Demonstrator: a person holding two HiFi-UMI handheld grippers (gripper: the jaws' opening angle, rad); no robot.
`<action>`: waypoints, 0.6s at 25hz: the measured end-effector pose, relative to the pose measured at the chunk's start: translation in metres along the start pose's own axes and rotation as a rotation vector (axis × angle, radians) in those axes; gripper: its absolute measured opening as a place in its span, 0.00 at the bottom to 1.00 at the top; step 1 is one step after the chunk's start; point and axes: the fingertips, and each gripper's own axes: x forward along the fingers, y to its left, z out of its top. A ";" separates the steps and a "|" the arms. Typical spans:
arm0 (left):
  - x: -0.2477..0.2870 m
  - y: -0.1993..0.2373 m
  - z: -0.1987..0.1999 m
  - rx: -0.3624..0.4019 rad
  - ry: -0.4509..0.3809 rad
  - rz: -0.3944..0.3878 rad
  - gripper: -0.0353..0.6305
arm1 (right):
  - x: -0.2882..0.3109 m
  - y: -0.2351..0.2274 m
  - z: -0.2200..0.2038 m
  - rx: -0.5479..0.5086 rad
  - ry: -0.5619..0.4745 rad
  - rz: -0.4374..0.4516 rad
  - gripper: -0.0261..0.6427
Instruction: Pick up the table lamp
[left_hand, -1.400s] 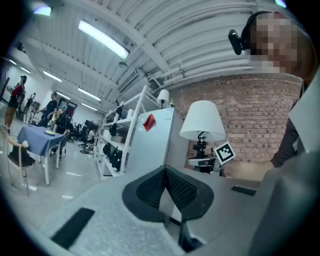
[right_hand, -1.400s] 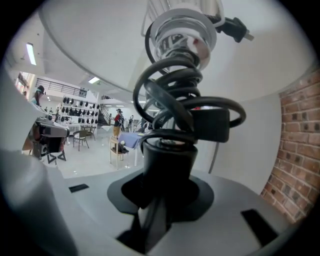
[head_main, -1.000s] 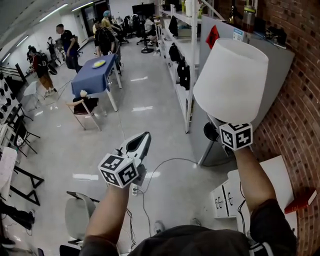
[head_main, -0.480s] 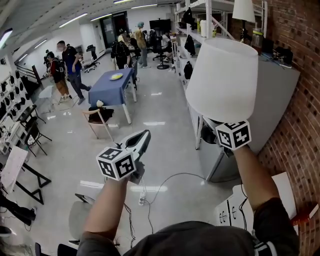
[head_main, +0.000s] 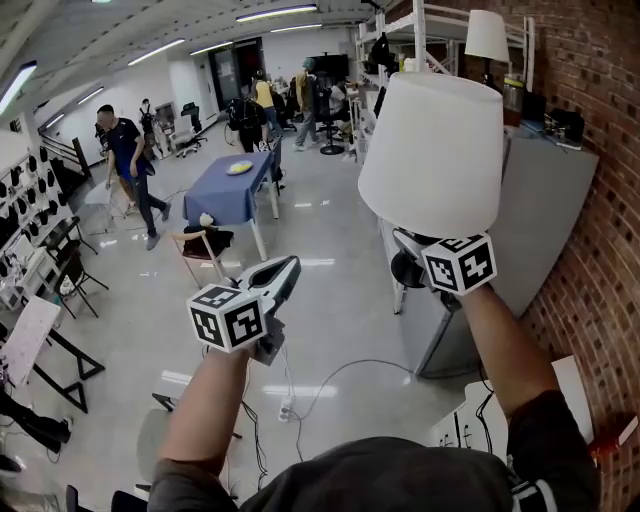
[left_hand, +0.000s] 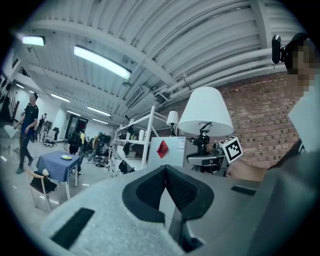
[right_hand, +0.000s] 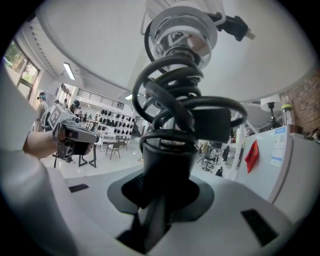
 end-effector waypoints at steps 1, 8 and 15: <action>0.000 -0.002 0.003 0.001 -0.002 -0.001 0.06 | 0.000 0.000 0.003 -0.002 -0.003 0.004 0.19; -0.005 -0.010 0.015 0.025 0.010 -0.003 0.06 | -0.003 0.006 0.017 -0.016 -0.011 0.021 0.19; -0.002 -0.020 0.014 0.028 0.014 -0.020 0.06 | -0.005 0.008 0.016 -0.018 -0.005 0.038 0.19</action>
